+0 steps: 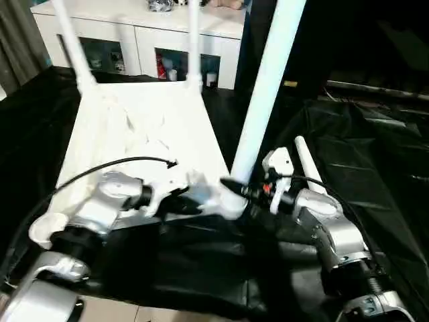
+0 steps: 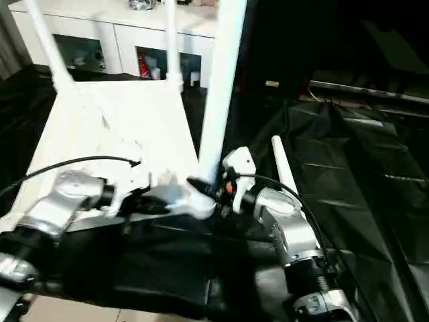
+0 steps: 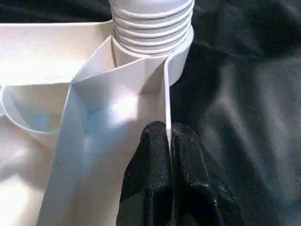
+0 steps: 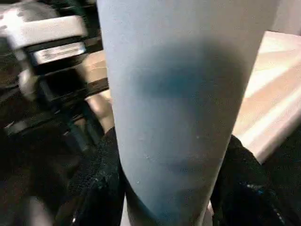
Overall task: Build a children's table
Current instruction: Insert table leg to table base
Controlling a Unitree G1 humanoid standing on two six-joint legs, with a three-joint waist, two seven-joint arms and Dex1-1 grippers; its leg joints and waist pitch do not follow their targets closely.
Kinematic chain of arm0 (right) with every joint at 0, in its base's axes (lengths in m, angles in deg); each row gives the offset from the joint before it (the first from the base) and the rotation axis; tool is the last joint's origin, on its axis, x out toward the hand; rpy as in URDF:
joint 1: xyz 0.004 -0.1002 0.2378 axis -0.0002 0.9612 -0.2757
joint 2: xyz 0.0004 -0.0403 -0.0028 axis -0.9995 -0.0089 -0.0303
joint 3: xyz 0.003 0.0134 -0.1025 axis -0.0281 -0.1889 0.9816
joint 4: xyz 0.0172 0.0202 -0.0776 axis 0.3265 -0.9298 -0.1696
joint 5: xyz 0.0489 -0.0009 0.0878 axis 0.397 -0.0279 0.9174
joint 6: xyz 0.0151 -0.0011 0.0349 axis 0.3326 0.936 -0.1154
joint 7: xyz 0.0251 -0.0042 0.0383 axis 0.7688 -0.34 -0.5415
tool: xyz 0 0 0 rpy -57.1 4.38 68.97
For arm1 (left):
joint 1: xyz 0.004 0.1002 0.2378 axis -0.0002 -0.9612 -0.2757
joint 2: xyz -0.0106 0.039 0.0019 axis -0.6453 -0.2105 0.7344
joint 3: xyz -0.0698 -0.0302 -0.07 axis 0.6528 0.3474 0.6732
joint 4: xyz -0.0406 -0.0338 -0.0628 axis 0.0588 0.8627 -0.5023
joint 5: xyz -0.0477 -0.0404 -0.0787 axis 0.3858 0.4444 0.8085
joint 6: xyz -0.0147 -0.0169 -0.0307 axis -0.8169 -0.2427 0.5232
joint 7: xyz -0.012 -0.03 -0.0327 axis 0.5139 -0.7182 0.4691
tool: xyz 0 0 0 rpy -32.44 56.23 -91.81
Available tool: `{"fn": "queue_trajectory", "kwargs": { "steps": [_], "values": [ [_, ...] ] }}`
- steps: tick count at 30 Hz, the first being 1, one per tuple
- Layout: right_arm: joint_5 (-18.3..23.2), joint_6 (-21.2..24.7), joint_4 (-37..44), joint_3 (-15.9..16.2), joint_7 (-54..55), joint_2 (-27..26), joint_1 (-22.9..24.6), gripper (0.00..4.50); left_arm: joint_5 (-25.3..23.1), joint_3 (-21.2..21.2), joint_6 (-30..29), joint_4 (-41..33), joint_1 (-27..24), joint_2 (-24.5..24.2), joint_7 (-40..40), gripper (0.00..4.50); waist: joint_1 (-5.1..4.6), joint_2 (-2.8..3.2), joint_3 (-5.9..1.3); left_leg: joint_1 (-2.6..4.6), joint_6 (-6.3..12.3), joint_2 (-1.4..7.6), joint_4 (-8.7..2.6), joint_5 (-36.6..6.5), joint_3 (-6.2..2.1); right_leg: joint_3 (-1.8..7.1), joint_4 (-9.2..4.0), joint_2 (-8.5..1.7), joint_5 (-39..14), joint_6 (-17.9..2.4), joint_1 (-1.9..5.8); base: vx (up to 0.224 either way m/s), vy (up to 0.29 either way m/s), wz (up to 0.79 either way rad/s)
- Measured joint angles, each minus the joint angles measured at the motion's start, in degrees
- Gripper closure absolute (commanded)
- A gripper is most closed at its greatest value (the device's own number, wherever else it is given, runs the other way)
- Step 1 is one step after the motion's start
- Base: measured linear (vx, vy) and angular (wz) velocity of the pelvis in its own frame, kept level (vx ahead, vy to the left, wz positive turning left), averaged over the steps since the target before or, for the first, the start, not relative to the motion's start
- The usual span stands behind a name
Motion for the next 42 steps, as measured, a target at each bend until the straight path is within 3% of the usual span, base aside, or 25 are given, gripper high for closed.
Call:
{"fn": "queue_trajectory", "kwargs": {
  "steps": [9,14,19,22,23,24,25,26,27,28,29,30,32,35,42],
  "values": [
    [-0.1,-2.5,-2.9,0.7,-0.8,0.2,-0.9,2.62,-0.3,0.4,-0.1,1.2,0.1,0.8,0.6,4.50,0.16,0.08,-0.09,0.39,0.03,-0.02,0.12,0.0,-0.01,0.00,0.01,-0.01,-0.2,0.3,0.40,0.000,0.000,0.00],
    [-2.6,-3.6,-10.8,-2.0,12.7,-3.8,-5.6,2.62,-2.4,1.4,-1.9,6.6,3.3,4.9,10.1,4.50,-0.47,0.13,-0.08,0.43,0.03,-0.06,0.31,0.0,-0.21,-0.14,-0.16,-0.05,-0.3,0.3,0.25,-0.028,0.004,-0.04],
    [-3.0,-4.2,-18.7,-4.8,26.2,-7.6,-10.2,2.62,-2.8,2.1,-5.4,12.1,7.0,10.1,19.3,4.50,-1.51,0.85,0.36,0.39,0.03,-0.03,0.21,0.0,-1.39,-2.15,-2.15,-0.38,-0.3,0.3,0.76,-0.066,0.034,-0.15],
    [-3.4,-5.3,-24.4,-6.8,34.6,-9.9,-13.7,2.62,-3.1,3.0,-7.7,16.1,9.6,13.6,25.3,4.50,-1.93,1.85,1.03,0.81,0.05,0.18,0.05,-0.1,-1.93,-4.78,-3.86,-1.27,-0.3,0.3,1.52,-0.077,0.042,-0.09],
    [-4.1,-5.9,-27.4,-7.3,38.9,-11.0,-15.7,2.62,-3.4,3.2,-8.8,17.8,10.9,15.0,27.7,4.50,-1.84,2.70,1.60,0.72,0.06,0.35,-0.47,-0.1,-2.01,-6.13,-3.91,-1.70,-0.8,-0.3,2.52,-0.097,0.041,-0.10],
    [-4.3,-6.5,-28.7,-7.9,41.5,-11.5,-16.4,2.62,-3.7,3.2,-9.7,18.9,12.1,16.2,29.3,4.50,-1.08,2.46,1.73,0.41,0.07,0.46,-0.65,-0.1,-1.35,-5.97,0.35,-2.22,-2.8,-1.6,2.24,-0.110,-0.007,0.08],
    [-4.3,-7.1,-29.1,-8.7,43.3,-11.5,-16.6,2.62,-4.0,3.1,-10.2,19.2,12.6,17.5,30.9,4.50,0.03,1.08,1.53,0.34,0.10,0.81,-0.57,0.0,0.56,-4.43,4.01,-2.48,-3.9,-2.3,2.58,-0.011,-0.127,0.13],
    [-4.4,-7.7,-30.9,-9.1,45.3,-12.2,-18.2,2.62,-4.1,3.5,-10.2,19.3,12.8,17.6,32.3,4.50,1.08,-0.87,0.99,0.55,0.06,0.64,-0.07,0.0,1.99,-2.13,5.21,-2.51,-6.6,0.8,2.69,-0.011,-0.127,0.13],
    [-4.7,-7.9,-31.5,-9.2,46.5,-12.5,-18.7,2.62,-4.1,3.7,-10.3,19.4,12.9,17.9,32.7,4.50,1.83,-0.48,0.78,0.21,0.25,0.51,0.92,-1.1,1.04,-2.26,5.12,-2.58,-6.6,0.7,2.15,0.088,-0.121,-0.24],
    [-5.0,-8.0,-32.3,-9.2,47.3,-12.8,-19.3,2.62,-3.9,3.7,-10.5,19.5,12.9,18.1,32.8,4.50,2.50,0.04,0.55,0.07,0.75,0.10,1.39,-2.0,-0.38,-2.60,4.96,-2.56,-6.5,0.7,2.14,0.115,-0.011,-0.41],
    [-5.3,-8.5,-33.2,-9.3,48.3,-13.1,-19.8,2.62,-3.8,3.7,-10.9,19.5,13.0,18.5,32.8,4.50,2.90,1.58,-0.35,-0.40,-1.11,0.07,1.15,-0.2,-1.82,-3.59,4.35,-2.12,-5.6,0.5,2.12,0.115,-0.011,-0.41],
    [-5.3,-8.6,-33.5,-9.4,48.6,-13.2,-20.0,2.62,-3.7,3.7,-11.0,19.5,13.0,18.6,32.9,4.50,2.78,1.56,-0.40,-0.51,-1.11,0.16,1.08,0.2,-1.95,-3.63,4.12,-1.88,-5.0,0.3,2.00,0.066,0.001,-0.20],
    [-5.7,-9.1,-35.2,-9.4,49.8,-13.6,-21.0,2.62,-3.5,3.7,-11.0,19.6,13.0,18.7,33.2,4.50,2.54,0.95,-0.52,-0.49,-1.25,0.24,0.34,0.3,-1.91,-3.66,3.37,-1.64,-4.4,-0.3,1.99,0.000,0.000,0.00],
    [-6.0,-10.1,-36.7,-9.5,50.2,-14.0,-21.6,2.62,-3.5,3.9,-10.7,20.1,13.0,18.6,33.5,4.50,2.32,0.84,-0.58,-0.32,-1.24,0.23,-0.42,0.3,-1.69,-3.52,2.11,-1.54,-3.7,-0.1,2.19,0.000,0.000,0.00],
    [-6.7,-11.7,-39.6,-9.6,50.6,-14.6,-23.0,2.62,-3.5,4.2,-10.6,20.5,13.2,18.3,33.6,4.50,1.74,0.57,-0.60,0.00,-1.18,0.09,-0.54,0.3,-1.45,-2.87,1.41,-1.53,-3.3,0.2,2.18,0.000,0.000,0.00]
  ]
}}
